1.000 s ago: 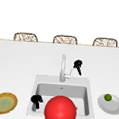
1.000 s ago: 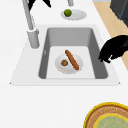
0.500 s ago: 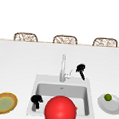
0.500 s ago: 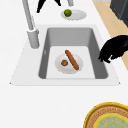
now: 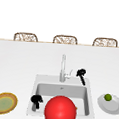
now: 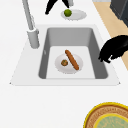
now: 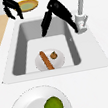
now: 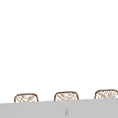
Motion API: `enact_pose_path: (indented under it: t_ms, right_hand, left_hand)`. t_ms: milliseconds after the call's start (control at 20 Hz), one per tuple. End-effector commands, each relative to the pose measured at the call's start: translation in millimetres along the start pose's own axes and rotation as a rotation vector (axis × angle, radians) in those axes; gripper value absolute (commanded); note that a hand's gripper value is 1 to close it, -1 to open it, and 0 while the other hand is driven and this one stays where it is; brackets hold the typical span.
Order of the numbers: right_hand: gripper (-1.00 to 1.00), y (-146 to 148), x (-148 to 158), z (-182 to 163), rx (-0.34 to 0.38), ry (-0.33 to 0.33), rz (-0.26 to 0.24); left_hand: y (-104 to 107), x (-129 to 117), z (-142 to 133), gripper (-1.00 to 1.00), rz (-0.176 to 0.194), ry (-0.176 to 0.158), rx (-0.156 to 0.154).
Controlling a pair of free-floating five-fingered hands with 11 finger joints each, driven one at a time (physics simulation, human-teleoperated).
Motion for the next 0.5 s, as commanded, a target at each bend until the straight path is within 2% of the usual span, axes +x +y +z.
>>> enact_pose_path:
  t_ms: [0, 150, 250, 300, 350, 450]
  right_hand:
    - [-1.00, 29.5, 7.1, 13.3, -0.016, -0.011, -0.019]
    - [-1.00, 53.4, 12.7, 22.1, -0.016, -0.001, -0.018]
    - [-1.00, 71.8, 28.9, 22.3, -0.002, 0.023, -0.015]
    - [-1.00, 83.8, 36.6, 19.7, -0.003, 0.036, 0.003]
    - [-1.00, 90.0, 24.9, 21.4, -0.004, 0.036, -0.017]
    - [-1.00, 111.0, 38.8, 19.9, -0.017, 0.033, -0.023]
  left_hand:
    - [0.0, 0.0, 0.0, 0.00, 0.000, 0.000, 0.000]
    - [0.0, 0.0, 0.0, 0.00, 0.000, 0.000, 0.000]
    - [0.0, 0.0, 0.0, 0.00, 0.000, 0.000, 0.000]
    - [0.0, 0.0, 0.0, 0.00, 0.000, 0.000, 0.000]
    - [0.0, 0.0, 0.0, 0.00, 0.000, 0.000, 0.000]
    - [0.0, 0.0, 0.0, 0.00, 0.000, 0.000, 0.000]
